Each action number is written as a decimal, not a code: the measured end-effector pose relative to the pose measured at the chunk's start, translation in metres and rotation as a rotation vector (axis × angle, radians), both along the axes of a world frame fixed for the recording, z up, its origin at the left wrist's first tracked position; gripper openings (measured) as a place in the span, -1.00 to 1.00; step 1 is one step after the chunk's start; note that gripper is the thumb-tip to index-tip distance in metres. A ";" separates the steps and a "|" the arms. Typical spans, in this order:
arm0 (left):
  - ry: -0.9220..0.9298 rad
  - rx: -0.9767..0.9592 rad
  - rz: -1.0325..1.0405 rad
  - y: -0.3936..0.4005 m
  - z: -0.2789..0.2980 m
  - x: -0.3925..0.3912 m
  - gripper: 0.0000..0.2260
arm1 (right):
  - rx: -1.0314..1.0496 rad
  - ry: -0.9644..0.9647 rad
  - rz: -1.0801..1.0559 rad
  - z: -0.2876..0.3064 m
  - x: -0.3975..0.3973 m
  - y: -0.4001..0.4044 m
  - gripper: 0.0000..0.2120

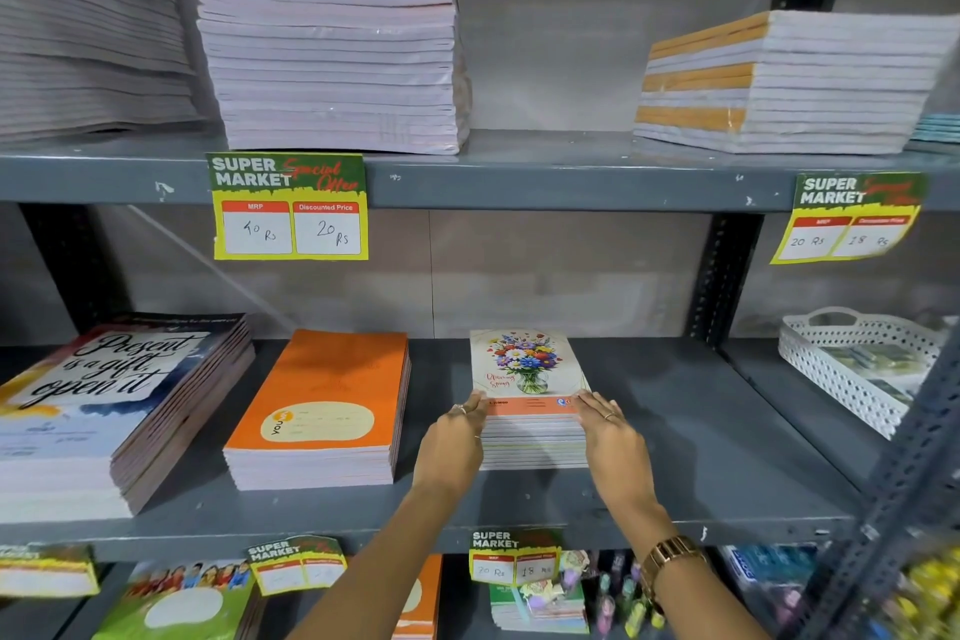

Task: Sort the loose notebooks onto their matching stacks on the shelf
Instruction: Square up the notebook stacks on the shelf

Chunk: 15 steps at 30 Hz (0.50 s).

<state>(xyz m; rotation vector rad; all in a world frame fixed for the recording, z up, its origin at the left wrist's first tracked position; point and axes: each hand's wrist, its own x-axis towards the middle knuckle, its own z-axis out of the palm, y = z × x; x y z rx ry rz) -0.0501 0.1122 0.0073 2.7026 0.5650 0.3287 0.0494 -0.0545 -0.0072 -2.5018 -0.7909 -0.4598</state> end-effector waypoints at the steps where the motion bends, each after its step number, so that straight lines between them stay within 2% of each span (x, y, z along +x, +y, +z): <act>1: -0.002 0.000 0.002 0.000 0.000 0.000 -0.46 | 0.001 -0.002 -0.003 0.000 0.000 0.000 -0.48; 11: -0.023 -0.027 -0.005 0.002 0.006 0.000 -0.55 | 0.000 0.002 -0.010 0.005 -0.002 0.000 -0.56; 15: -0.026 -0.126 0.019 0.005 0.013 0.001 -0.61 | 0.004 0.019 -0.031 0.009 -0.004 0.002 -0.58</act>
